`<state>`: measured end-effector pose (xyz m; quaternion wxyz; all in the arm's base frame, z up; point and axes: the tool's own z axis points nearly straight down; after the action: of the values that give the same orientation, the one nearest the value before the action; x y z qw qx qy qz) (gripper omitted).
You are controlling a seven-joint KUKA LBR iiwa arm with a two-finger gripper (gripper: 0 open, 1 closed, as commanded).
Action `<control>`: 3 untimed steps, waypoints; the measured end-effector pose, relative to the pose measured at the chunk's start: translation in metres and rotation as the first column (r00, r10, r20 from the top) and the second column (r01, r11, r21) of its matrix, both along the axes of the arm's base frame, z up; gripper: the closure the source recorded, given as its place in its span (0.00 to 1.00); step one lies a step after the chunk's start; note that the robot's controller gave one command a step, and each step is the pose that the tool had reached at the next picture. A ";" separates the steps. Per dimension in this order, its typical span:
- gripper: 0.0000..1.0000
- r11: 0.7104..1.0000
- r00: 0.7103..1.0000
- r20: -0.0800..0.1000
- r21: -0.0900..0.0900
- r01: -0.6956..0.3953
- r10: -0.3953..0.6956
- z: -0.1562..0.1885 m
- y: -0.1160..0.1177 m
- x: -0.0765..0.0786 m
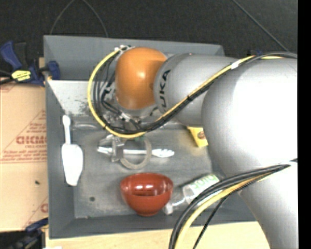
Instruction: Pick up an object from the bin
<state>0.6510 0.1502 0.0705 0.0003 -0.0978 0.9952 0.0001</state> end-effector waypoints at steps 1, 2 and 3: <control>0.00 0.992 0.992 0.006 0.006 0.122 -0.123 0.059 -0.006 -0.018; 0.00 0.998 0.998 -0.005 0.002 0.063 -0.063 0.030 -0.058 -0.015; 0.00 0.994 0.994 0.006 0.009 0.107 -0.107 0.001 -0.048 -0.019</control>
Offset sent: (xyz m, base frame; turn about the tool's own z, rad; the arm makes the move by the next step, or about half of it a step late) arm -0.0157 -0.0566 0.0295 0.0601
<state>0.6315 0.1021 0.0711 0.0041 -0.0442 0.9990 0.0043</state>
